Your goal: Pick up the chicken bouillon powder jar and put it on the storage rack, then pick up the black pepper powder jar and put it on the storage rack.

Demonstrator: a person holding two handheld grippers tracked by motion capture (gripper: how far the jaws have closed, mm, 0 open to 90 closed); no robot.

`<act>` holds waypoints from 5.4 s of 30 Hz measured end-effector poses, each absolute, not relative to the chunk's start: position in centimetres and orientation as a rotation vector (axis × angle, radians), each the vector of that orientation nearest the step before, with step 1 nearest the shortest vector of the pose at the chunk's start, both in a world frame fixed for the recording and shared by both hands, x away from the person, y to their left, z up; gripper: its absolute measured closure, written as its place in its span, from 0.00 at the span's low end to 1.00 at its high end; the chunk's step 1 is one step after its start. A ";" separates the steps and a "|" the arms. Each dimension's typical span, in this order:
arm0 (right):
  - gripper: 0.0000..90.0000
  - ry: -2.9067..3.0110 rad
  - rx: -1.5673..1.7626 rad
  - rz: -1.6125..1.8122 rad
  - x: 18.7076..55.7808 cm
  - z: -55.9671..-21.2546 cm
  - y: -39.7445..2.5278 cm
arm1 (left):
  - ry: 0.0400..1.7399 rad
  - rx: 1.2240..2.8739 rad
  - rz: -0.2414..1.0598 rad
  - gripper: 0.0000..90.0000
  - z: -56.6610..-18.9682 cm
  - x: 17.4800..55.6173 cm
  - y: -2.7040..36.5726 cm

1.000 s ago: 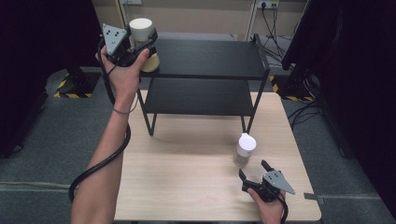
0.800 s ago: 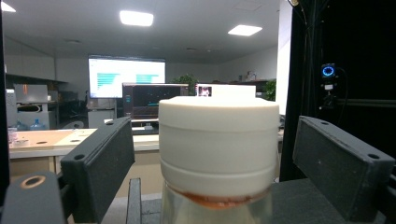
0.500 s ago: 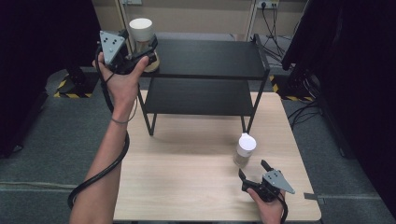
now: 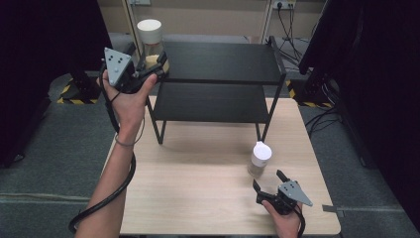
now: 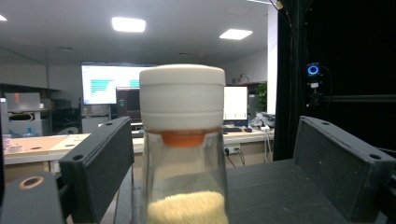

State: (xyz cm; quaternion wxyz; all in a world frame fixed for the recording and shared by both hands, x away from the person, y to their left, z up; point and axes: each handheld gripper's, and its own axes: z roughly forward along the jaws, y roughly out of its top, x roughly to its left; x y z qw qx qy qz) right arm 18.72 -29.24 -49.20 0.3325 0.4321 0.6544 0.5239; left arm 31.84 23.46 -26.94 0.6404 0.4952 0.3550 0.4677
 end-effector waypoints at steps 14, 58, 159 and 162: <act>0.04 1.711 1.130 1.365 18.7 -49.2 -29.2 | 0.771 1.138 1.043 0.12 -29.3 29.9 23.9; 0.04 1.711 1.126 1.364 18.8 -49.2 -29.1 | 0.796 1.226 0.963 0.12 -39.5 26.7 24.0; 0.07 1.698 1.086 1.382 21.8 -47.2 -28.3 | 0.930 1.424 0.786 0.11 -52.4 24.4 25.3; 0.10 1.713 1.108 1.351 23.1 -47.2 -28.1 | 0.929 1.423 0.789 0.11 -52.4 24.3 25.2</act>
